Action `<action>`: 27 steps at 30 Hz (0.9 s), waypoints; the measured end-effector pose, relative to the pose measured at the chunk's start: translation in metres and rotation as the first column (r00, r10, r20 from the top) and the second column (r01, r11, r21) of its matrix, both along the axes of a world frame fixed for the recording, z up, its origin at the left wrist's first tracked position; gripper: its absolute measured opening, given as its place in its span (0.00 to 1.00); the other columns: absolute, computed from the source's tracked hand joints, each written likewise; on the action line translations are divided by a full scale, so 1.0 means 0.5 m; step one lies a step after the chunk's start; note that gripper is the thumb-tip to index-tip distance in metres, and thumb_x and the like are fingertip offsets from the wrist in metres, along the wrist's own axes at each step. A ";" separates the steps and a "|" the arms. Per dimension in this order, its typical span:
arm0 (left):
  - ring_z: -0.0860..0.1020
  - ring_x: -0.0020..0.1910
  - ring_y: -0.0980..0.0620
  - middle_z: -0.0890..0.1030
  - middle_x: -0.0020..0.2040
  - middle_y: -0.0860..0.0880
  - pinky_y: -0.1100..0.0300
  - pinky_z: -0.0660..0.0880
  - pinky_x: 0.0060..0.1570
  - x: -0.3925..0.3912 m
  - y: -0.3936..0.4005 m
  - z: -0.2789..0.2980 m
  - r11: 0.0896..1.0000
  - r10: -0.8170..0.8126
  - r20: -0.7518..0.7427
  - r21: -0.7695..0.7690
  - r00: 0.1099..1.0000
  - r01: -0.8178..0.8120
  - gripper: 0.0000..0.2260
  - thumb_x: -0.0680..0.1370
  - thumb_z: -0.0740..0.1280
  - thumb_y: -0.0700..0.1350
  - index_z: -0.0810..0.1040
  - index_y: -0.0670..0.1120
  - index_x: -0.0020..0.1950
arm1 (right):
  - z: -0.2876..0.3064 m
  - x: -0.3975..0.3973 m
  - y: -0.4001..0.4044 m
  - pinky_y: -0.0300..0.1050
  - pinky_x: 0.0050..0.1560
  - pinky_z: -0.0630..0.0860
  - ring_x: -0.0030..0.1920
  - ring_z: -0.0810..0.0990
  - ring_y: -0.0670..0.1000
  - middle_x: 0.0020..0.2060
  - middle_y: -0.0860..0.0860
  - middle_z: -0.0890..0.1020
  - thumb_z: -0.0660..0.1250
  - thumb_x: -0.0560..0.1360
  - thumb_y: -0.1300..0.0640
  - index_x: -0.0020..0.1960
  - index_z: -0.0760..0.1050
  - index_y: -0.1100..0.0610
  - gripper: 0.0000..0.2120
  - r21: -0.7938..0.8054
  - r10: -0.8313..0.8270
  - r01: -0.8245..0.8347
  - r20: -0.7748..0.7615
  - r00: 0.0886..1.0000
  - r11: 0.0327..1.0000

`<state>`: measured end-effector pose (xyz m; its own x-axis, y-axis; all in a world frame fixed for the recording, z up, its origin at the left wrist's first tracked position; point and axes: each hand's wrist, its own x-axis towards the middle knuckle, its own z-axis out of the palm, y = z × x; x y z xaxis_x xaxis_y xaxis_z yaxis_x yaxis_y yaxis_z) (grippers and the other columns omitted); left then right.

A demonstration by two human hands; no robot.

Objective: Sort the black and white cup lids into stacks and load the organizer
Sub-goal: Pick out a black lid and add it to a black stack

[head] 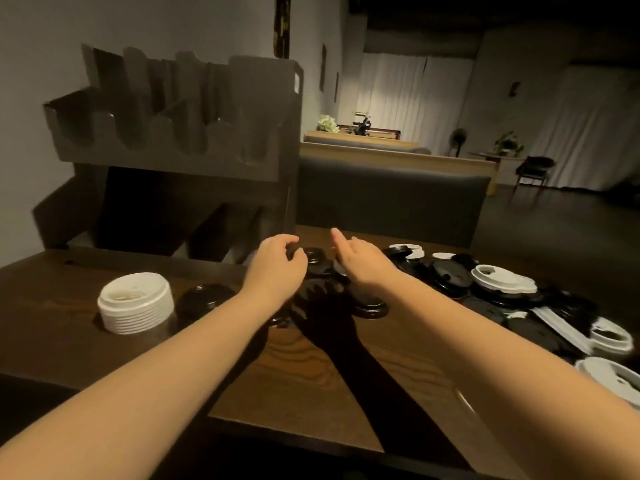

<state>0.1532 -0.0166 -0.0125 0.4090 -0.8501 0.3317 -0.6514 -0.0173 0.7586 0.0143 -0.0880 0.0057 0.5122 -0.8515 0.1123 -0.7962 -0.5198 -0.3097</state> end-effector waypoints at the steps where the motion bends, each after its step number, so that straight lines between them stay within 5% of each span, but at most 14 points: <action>1: 0.72 0.65 0.48 0.73 0.68 0.46 0.58 0.69 0.60 -0.025 -0.023 -0.010 0.997 -0.024 -0.020 0.066 1.000 0.025 0.18 0.81 0.61 0.46 0.70 0.46 0.70 | -0.005 -0.046 -0.017 0.56 0.70 0.62 0.75 0.57 0.61 0.70 0.62 0.68 0.50 0.82 0.62 0.78 0.42 0.57 0.28 0.009 -0.072 0.072 0.015 0.997 0.997; 3: 0.73 0.64 0.45 0.73 0.68 0.45 0.55 0.71 0.59 -0.076 -0.072 -0.030 0.978 -0.058 -0.043 0.199 0.997 0.065 0.21 0.80 0.63 0.47 0.67 0.46 0.73 | -0.018 -0.142 -0.046 0.56 0.68 0.65 0.72 0.61 0.62 0.67 0.62 0.71 0.50 0.82 0.61 0.78 0.43 0.57 0.28 0.009 -0.204 0.204 -0.010 0.979 0.979; 6: 0.71 0.65 0.40 0.72 0.68 0.42 0.49 0.71 0.63 -0.146 -0.129 -0.051 0.949 -0.062 0.026 0.311 0.998 0.051 0.24 0.78 0.64 0.48 0.66 0.47 0.73 | -0.029 -0.283 -0.075 0.53 0.72 0.56 0.72 0.62 0.63 0.66 0.62 0.72 0.44 0.83 0.56 0.76 0.54 0.58 0.22 -0.002 -0.377 0.377 0.016 0.926 0.926; 8: 0.69 0.67 0.39 0.72 0.67 0.41 0.47 0.69 0.63 -0.188 -0.157 -0.055 0.966 -0.020 0.106 0.258 0.994 -0.008 0.21 0.78 0.64 0.48 0.70 0.47 0.70 | -0.026 -0.365 -0.084 0.52 0.72 0.55 0.69 0.66 0.61 0.61 0.61 0.76 0.43 0.83 0.54 0.72 0.62 0.54 0.21 0.020 -0.464 0.464 0.073 0.883 0.886; 11: 0.69 0.68 0.42 0.73 0.67 0.45 0.49 0.67 0.65 -0.259 -0.185 -0.053 0.992 -0.072 0.136 0.114 0.988 0.057 0.18 0.77 0.65 0.48 0.74 0.47 0.67 | -0.030 -0.463 -0.095 0.53 0.65 0.65 0.63 0.71 0.61 0.54 0.59 0.78 0.45 0.81 0.40 0.52 0.73 0.50 0.22 0.040 -0.550 0.548 0.044 0.834 0.835; 13: 0.71 0.66 0.45 0.75 0.66 0.46 0.53 0.67 0.65 -0.313 -0.189 -0.055 0.982 -0.188 0.160 0.064 0.969 0.180 0.19 0.79 0.65 0.48 0.74 0.45 0.68 | -0.042 -0.506 -0.090 0.56 0.65 0.68 0.65 0.69 0.60 0.59 0.58 0.77 0.48 0.78 0.35 0.58 0.77 0.55 0.30 0.101 -0.565 0.557 0.080 0.821 0.824; 18: 0.71 0.66 0.52 0.73 0.68 0.50 0.59 0.67 0.60 -0.420 -0.172 -0.086 0.884 -0.464 0.085 0.103 0.882 0.455 0.16 0.80 0.64 0.49 0.75 0.49 0.67 | -0.073 -0.558 -0.041 0.53 0.69 0.59 0.74 0.56 0.54 0.68 0.52 0.71 0.59 0.77 0.40 0.62 0.77 0.55 0.23 0.080 -0.363 0.357 0.097 0.927 0.931; 20: 0.70 0.68 0.52 0.72 0.69 0.51 0.60 0.67 0.61 -0.447 -0.168 -0.097 0.861 -0.502 0.076 0.147 0.862 0.488 0.17 0.80 0.64 0.49 0.73 0.49 0.69 | -0.089 -0.579 -0.029 0.52 0.70 0.60 0.74 0.56 0.52 0.70 0.52 0.68 0.62 0.74 0.36 0.67 0.73 0.51 0.27 0.096 -0.337 0.331 0.050 0.940 0.939; 24: 0.67 0.71 0.47 0.68 0.73 0.47 0.53 0.67 0.67 -0.479 -0.177 -0.112 0.872 -0.439 0.001 0.241 0.899 0.426 0.27 0.78 0.66 0.53 0.63 0.49 0.75 | -0.118 -0.599 -0.013 0.59 0.73 0.53 0.76 0.48 0.56 0.76 0.50 0.54 0.66 0.68 0.32 0.74 0.61 0.43 0.38 0.185 -0.320 0.319 -0.025 0.947 0.930; 27: 0.64 0.73 0.44 0.64 0.76 0.45 0.46 0.66 0.69 -0.481 -0.192 -0.119 0.867 -0.345 -0.134 0.334 0.929 0.370 0.35 0.77 0.66 0.56 0.55 0.48 0.78 | -0.121 -0.598 -0.006 0.60 0.73 0.53 0.76 0.49 0.57 0.76 0.50 0.55 0.69 0.66 0.33 0.74 0.61 0.43 0.40 0.187 -0.350 0.335 0.050 0.936 0.923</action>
<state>-0.0872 -0.1126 -0.0721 0.0653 -0.9975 -0.0286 -0.6110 -0.0626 0.7892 -0.2846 -0.0911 -0.0546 0.1814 -0.9831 -0.0233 -0.8845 -0.1527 -0.4409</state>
